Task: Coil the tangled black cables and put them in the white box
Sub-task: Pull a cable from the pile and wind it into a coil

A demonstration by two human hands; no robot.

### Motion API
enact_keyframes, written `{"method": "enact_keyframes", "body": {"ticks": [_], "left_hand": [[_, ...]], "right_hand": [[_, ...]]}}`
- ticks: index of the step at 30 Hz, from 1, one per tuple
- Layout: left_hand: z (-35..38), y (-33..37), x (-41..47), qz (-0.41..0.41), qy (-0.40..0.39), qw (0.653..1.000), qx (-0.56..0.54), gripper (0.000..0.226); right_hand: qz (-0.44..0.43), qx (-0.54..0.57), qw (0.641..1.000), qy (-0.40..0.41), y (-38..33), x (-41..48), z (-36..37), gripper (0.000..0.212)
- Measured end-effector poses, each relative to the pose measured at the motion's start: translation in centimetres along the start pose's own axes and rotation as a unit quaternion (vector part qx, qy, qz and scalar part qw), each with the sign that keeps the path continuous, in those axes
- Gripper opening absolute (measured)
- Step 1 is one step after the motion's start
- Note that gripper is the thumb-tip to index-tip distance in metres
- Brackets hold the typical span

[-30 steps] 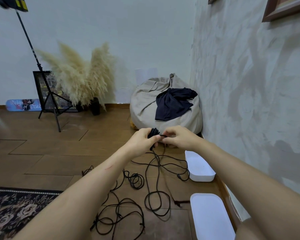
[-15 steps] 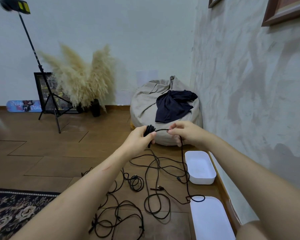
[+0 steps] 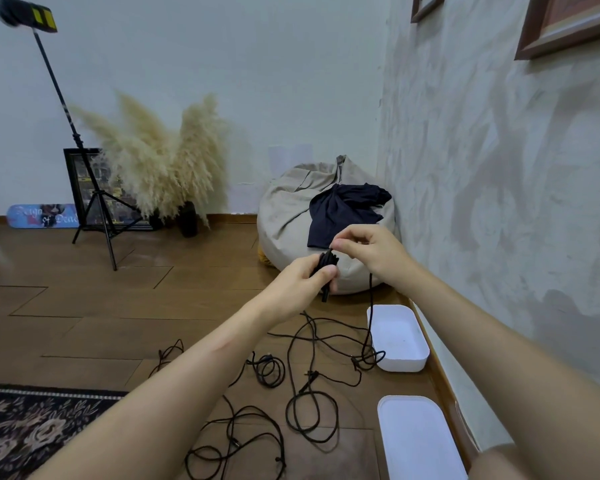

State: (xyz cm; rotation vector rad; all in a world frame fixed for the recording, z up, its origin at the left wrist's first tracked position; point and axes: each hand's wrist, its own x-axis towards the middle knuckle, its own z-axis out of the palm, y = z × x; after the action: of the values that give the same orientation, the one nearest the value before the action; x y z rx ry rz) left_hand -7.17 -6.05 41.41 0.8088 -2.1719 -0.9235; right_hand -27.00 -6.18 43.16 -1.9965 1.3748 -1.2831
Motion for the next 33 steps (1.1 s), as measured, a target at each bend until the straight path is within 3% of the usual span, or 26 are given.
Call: {"method": "enact_keyframes", "body": {"ticks": [7, 12, 14, 18, 24, 33], "left_hand": [[-0.1, 1.5, 0.3, 0.008, 0.055, 0.988, -0.145, 0.027], [-0.8, 1.1, 1.7, -0.053, 0.190, 0.942, -0.270, 0.018], [-1.2, 0.5, 1.9, -0.079, 0.254, 0.929, -0.259, 0.019], [-1.3, -0.8, 1.7, -0.092, 0.320, 0.935, -0.120, 0.026], [-1.1, -2.3, 0.9, -0.090, 0.206, 0.971, 0.076, 0.021], [-0.1, -1.5, 0.7, -0.064, -0.027, 0.997, -0.039, 0.036]], "right_hand": [[0.073, 0.144, 0.987, 0.010, 0.4, -0.8, 2.1, 0.019], [0.103, 0.067, 0.989, -0.084, 0.4, -1.7, 5.6, 0.022], [0.078, 0.017, 0.990, -0.112, 0.0, -1.6, 6.8, 0.022], [0.019, -0.100, 0.985, -0.137, -1.3, -0.8, 7.7, 0.021], [-0.005, -0.161, 0.977, -0.142, -2.1, 0.0, 4.1, 0.018], [0.010, -0.065, 0.994, -0.092, -0.9, -0.7, 0.1, 0.016]]}}
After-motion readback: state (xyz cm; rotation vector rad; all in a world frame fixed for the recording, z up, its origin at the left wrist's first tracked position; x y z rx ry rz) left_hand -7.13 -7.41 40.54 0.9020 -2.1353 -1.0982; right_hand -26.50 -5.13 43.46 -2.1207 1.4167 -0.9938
